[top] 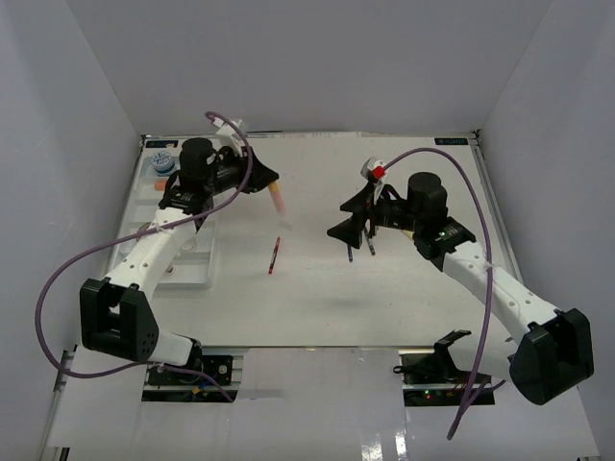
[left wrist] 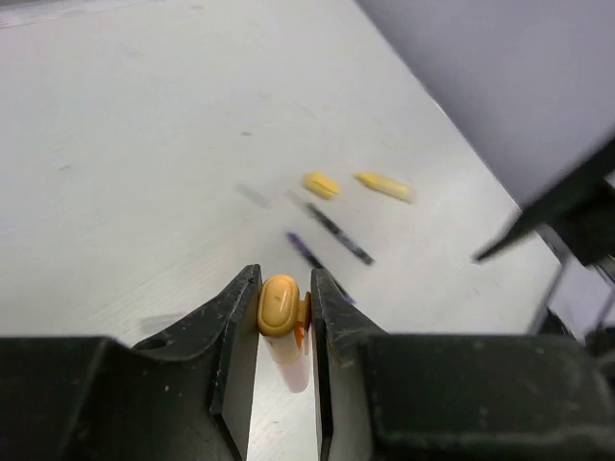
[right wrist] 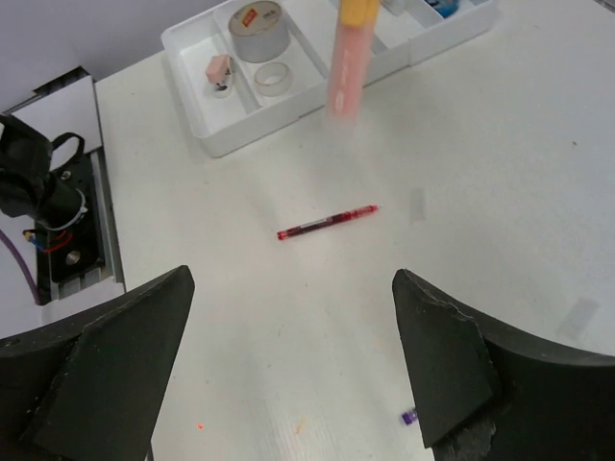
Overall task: Sort the stationery into containers
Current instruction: Place the pen in the storage box.
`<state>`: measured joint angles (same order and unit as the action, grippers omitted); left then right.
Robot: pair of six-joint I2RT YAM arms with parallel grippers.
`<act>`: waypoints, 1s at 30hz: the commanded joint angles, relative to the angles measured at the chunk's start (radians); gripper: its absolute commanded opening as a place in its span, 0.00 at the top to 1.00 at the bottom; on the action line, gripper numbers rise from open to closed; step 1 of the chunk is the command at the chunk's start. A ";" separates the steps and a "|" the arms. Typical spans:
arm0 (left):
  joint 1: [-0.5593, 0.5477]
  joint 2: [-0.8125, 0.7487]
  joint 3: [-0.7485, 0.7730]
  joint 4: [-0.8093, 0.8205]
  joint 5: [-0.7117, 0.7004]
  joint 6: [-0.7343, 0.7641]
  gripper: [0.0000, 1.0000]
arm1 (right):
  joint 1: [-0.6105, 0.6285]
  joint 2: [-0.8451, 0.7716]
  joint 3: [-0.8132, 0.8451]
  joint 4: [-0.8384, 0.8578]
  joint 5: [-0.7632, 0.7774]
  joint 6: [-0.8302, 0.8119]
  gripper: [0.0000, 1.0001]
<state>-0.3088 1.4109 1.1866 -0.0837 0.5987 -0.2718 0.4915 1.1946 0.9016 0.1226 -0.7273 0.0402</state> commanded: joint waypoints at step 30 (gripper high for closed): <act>0.746 0.457 -0.076 0.555 -0.209 -0.544 1.00 | -0.005 -0.204 -0.178 -0.090 0.201 -0.036 0.10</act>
<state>0.4236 1.8481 1.0611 0.4015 0.3824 -0.7986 0.4908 0.9985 0.7345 0.0147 -0.5148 0.0170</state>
